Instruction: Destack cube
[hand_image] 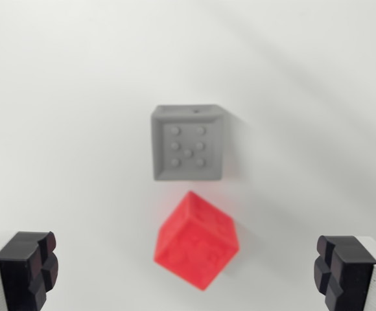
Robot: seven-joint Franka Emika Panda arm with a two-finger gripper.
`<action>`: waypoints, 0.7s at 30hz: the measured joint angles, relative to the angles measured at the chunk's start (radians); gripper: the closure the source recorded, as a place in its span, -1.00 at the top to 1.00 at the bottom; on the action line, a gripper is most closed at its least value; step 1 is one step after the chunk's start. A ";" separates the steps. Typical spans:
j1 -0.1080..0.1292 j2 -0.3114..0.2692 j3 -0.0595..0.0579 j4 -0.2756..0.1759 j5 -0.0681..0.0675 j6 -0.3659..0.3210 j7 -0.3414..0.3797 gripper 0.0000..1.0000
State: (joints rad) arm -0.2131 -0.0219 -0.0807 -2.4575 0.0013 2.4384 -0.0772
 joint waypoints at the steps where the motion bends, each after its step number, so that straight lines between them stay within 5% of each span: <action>1: 0.000 -0.009 0.000 0.003 -0.001 -0.012 0.001 1.00; 21: 0.000 -0.133 0.000 0.079 -0.011 -0.211 0.009 1.00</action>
State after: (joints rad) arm -0.2133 -0.1548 -0.0807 -2.3785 -0.0099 2.2278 -0.0684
